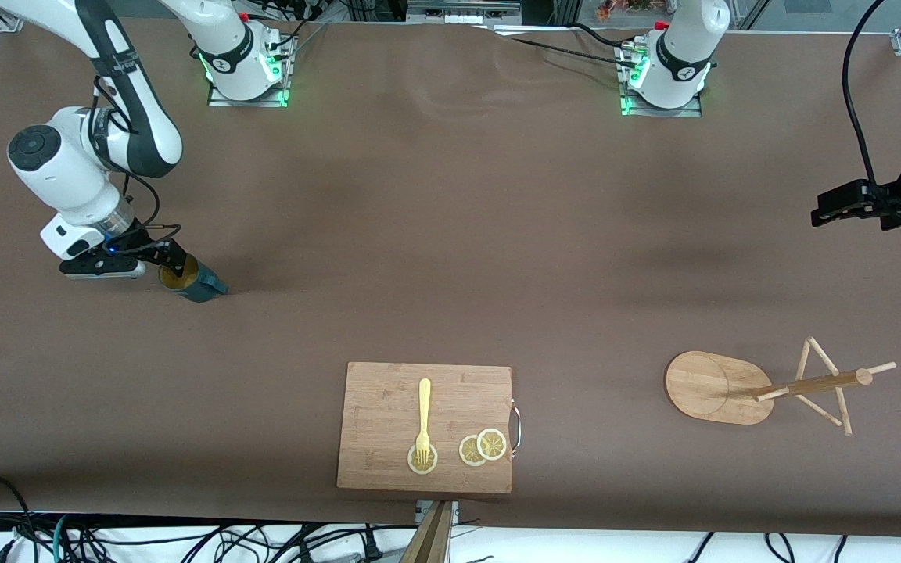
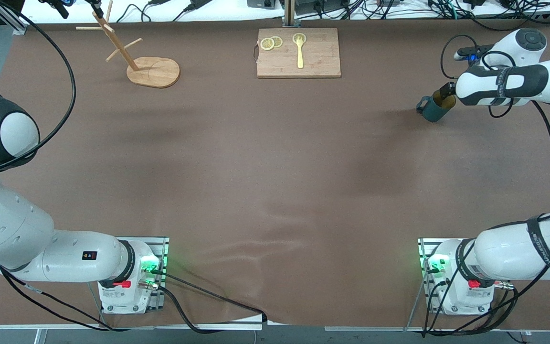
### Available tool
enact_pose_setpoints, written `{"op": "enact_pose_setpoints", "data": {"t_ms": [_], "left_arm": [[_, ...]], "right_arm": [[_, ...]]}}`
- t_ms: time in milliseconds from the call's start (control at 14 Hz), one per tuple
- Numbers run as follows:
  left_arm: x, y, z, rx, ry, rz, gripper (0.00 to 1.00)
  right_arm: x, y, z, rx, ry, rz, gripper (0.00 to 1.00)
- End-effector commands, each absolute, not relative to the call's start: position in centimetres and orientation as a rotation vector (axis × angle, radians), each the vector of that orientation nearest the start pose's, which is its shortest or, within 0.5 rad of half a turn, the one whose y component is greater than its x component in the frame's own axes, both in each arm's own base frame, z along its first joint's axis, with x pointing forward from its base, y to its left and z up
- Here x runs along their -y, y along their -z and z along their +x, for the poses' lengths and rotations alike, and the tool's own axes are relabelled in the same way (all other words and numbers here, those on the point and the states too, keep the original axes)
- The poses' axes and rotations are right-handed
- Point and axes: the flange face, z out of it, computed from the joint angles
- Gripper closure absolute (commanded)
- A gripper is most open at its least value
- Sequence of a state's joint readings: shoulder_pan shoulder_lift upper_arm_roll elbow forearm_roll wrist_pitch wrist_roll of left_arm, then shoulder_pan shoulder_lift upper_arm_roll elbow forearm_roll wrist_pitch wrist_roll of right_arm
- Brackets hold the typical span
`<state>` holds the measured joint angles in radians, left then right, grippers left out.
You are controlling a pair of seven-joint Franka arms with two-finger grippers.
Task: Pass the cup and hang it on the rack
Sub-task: 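Lower the right gripper onto the teal mug rim and grasp it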
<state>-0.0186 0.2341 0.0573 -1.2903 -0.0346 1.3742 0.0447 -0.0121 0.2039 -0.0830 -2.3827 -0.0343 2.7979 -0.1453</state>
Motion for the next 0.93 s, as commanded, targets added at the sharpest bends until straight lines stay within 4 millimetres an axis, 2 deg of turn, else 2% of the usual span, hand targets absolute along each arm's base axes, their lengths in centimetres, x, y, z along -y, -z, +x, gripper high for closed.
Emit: {"op": "enact_pose_setpoints", "data": {"t_ms": [0,143,214,571,857], "left_arm": [[-1.4,-60.7,60.7,-0.003,-0.229,-3.164,0.00],[-1.4,-60.7,60.7,-0.003,-0.229,-3.164,0.00],[-1.4,-60.7,60.8,-0.001,-0.231,-3.163,0.00],[-1.3,-60.5,60.8,-0.003,-0.236,-3.163,0.00],[-1.2,-60.3,60.9,-0.015,-0.241,-3.174,0.00]], "right_arm": [[5.1,-24.9,52.2,0.151,0.332,-3.184,0.53],[5.2,-24.0,52.1,0.135,0.298,-3.186,0.87],[5.2,-23.1,52.0,0.143,0.271,-3.188,0.99],[5.2,-22.6,52.0,0.168,0.253,-3.189,1.00],[4.8,-24.5,53.0,0.173,0.207,-3.186,1.00]]}}
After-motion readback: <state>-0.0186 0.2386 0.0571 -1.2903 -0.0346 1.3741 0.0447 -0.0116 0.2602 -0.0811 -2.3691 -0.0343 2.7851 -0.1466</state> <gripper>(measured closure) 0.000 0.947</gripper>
